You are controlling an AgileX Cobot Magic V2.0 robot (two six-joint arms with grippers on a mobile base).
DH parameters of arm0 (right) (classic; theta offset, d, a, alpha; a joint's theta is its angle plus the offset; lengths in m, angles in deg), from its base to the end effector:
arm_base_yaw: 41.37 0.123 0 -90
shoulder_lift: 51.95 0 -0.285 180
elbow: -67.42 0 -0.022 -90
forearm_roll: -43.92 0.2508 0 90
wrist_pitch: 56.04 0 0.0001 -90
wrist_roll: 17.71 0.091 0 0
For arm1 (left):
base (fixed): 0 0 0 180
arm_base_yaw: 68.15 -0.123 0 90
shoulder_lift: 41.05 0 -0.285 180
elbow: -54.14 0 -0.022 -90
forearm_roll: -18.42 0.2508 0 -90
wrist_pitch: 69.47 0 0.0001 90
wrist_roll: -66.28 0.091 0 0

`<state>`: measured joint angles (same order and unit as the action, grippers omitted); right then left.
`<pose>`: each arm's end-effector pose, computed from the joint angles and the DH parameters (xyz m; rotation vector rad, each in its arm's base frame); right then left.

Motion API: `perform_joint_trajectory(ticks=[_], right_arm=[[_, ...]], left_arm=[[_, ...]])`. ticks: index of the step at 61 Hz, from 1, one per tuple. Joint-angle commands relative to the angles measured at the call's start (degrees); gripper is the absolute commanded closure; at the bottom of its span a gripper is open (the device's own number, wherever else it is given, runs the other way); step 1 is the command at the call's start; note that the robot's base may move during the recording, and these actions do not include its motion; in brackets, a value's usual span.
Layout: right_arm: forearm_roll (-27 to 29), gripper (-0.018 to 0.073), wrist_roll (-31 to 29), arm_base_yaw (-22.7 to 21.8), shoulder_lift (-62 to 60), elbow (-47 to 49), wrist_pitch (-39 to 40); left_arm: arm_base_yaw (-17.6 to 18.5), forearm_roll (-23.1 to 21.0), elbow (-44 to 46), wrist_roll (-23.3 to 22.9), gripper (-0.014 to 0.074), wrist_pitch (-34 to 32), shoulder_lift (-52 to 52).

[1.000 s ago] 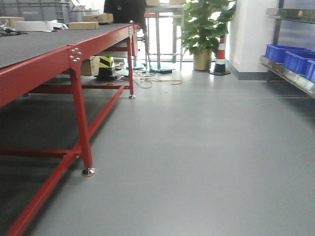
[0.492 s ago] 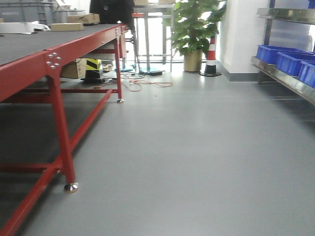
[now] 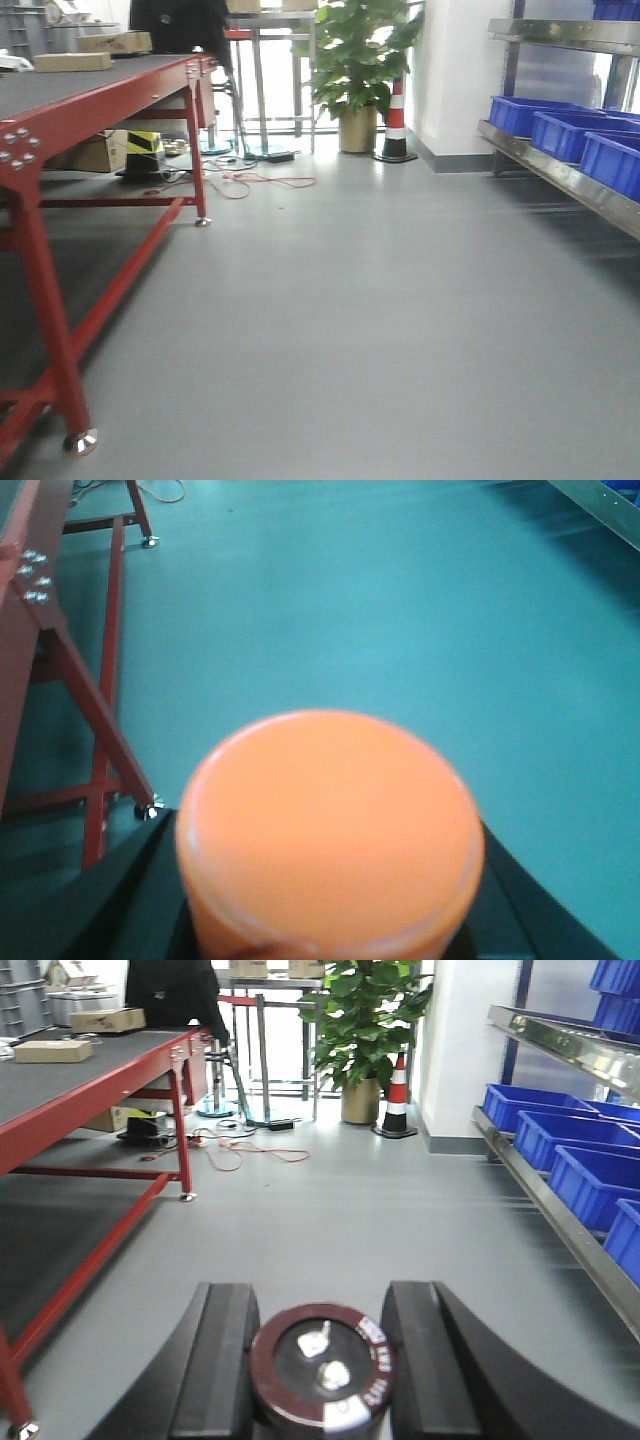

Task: Place cylindrical capacitor in blue bin on shelf
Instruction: 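Drive the base away from the table toward the steel shelf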

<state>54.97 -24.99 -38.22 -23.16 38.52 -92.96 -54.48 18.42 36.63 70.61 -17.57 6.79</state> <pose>0.0400 0.0127 0.4063 -0.1106 1.6404 0.1580 0.1053 -0.0256 0.4171 0.3204 2.0227 -0.1017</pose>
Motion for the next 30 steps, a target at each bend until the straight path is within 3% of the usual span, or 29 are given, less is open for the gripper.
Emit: perform_joint_trajectory(ticks=[1,30], right_arm=[[-0.15,0.0721,-0.06,0.21,-0.24,0.40,1.32],[-0.15,0.0721,-0.06,0.21,-0.24,0.40,1.32]], left_arm=[[0.40,-0.50,0.39,-0.03,0.0707,-0.80,-0.26],[0.40,-0.50,0.39,-0.03,0.0707,-0.80,-0.26]])
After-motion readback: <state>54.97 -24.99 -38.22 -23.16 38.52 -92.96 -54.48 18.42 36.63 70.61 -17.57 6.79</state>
